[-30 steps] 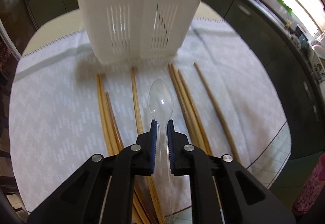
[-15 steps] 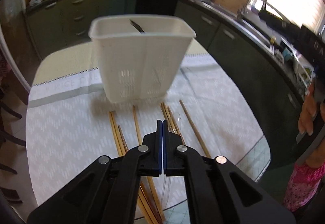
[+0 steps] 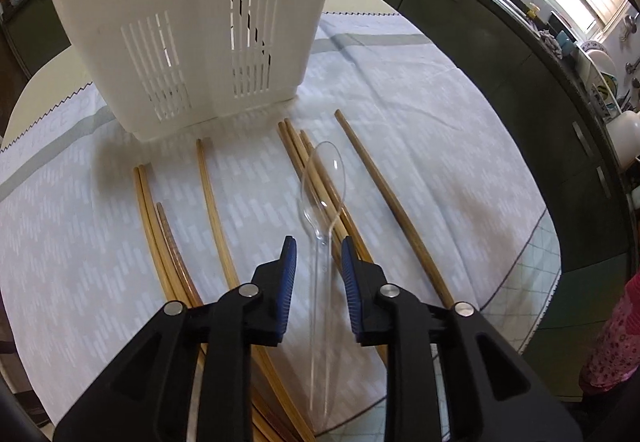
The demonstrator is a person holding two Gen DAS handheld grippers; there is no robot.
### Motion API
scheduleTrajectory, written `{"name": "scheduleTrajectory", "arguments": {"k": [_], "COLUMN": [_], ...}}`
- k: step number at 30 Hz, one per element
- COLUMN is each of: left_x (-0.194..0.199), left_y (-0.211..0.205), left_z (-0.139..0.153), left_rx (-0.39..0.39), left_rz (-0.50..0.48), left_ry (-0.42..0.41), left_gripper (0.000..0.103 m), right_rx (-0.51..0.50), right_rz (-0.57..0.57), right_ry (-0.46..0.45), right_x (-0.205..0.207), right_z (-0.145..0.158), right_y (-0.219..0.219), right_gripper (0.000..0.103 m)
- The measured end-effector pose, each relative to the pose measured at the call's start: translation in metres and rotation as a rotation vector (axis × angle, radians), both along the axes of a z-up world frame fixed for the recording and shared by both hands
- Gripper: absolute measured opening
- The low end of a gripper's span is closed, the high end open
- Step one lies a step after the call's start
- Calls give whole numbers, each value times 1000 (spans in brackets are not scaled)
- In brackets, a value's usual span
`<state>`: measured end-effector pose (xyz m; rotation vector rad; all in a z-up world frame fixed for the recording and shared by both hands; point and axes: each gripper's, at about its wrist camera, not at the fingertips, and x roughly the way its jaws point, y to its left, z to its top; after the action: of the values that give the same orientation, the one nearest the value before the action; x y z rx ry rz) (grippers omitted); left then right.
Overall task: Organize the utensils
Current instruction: 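Lower the left gripper onto the clear plastic spoon and close on it, then lift the clear spoon with the left gripper and release it into the caddy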
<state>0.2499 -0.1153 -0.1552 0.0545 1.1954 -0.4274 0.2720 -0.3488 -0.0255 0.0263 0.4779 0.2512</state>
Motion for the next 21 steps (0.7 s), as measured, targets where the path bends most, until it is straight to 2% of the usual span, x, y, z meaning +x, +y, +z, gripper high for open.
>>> {"name": "scheduleTrajectory", "arguments": {"k": [6, 8, 12, 21], "left_x": [6, 8, 7, -10], "left_y": [-9, -9, -9, 0], "left_z": [-13, -15, -12, 36], "left_rx": [19, 6, -9, -94], "left_rz": [-16, -18, -17, -29], "left_ry": [12, 18, 2, -126], "left_gripper": [16, 9, 8, 8], "right_rx": [0, -2, 2, 2], "right_rz": [0, 0, 1, -4], "right_ry": [2, 4, -3, 4], "right_x": [1, 1, 0, 3], "right_z": [0, -1, -1, -6], "right_y": [-2, -4, -5, -3], "right_gripper": [41, 41, 41, 41]}}
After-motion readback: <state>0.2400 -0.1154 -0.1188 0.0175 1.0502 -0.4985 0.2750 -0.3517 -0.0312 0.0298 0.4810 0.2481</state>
